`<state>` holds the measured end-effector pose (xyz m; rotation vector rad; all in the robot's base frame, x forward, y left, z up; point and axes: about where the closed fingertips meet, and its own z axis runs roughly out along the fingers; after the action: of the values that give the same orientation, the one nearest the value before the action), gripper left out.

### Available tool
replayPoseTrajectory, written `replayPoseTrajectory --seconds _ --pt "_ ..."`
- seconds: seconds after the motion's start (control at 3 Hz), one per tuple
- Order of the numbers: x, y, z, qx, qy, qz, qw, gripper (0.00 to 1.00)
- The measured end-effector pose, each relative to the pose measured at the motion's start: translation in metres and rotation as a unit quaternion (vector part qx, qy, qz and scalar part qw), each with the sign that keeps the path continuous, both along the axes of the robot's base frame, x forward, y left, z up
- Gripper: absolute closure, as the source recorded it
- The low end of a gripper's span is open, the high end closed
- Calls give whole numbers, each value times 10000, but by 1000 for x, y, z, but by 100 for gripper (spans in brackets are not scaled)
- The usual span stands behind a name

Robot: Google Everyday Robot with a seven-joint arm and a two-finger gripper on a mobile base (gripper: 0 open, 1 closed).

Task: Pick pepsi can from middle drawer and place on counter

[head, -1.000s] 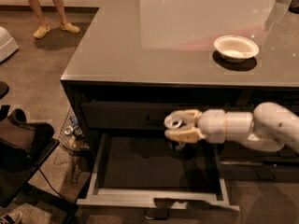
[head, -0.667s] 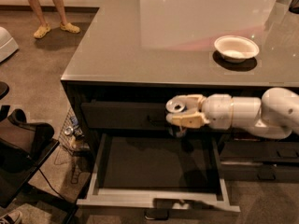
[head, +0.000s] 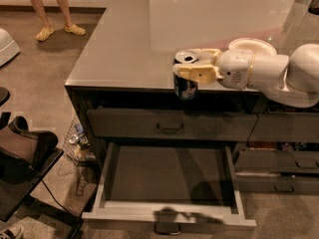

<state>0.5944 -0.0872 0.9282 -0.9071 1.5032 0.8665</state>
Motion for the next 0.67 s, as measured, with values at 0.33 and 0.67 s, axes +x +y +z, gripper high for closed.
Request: replayPoseTrajectory --seconds 0.33,0.67 --pt "3 2 2 37 -16 -7 10000 100" --pt "10 7 6 121 -60 -20 9999 100"
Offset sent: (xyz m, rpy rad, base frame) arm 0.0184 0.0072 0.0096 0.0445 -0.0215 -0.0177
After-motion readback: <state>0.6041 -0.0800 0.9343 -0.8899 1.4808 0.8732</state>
